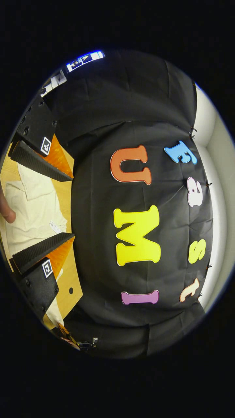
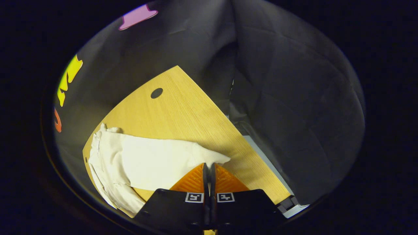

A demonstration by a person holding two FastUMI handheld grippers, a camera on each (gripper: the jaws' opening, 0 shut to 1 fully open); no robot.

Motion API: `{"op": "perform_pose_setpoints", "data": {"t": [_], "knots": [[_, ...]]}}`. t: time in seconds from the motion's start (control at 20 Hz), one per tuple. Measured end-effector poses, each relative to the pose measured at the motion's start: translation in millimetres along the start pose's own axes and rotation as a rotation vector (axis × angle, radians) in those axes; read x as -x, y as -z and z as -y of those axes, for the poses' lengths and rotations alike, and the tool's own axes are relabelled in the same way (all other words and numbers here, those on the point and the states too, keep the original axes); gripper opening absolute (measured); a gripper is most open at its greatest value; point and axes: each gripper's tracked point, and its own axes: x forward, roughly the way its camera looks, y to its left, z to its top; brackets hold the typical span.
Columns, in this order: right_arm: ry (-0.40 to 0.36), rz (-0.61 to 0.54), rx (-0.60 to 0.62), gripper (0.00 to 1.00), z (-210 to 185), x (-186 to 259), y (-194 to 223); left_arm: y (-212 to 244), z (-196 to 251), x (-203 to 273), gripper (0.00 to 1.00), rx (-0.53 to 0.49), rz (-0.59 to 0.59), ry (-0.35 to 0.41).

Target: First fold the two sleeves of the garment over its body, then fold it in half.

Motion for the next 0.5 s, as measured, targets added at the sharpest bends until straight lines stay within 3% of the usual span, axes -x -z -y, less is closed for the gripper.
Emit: {"op": "perform_pose_setpoints", "data": {"t": [0.25,0.5], "knots": [[-0.049,0.056,0.061,0.0,-57.4,41.7,-19.2,1.8,-14.7,-3.6,0.99,0.013,0.028,0.027],[-0.14,0.109,0.143,0.0,-155.0,78.8,-25.9,9.7,-38.4,-1.8,0.99,0.024,0.034,0.042]]}}
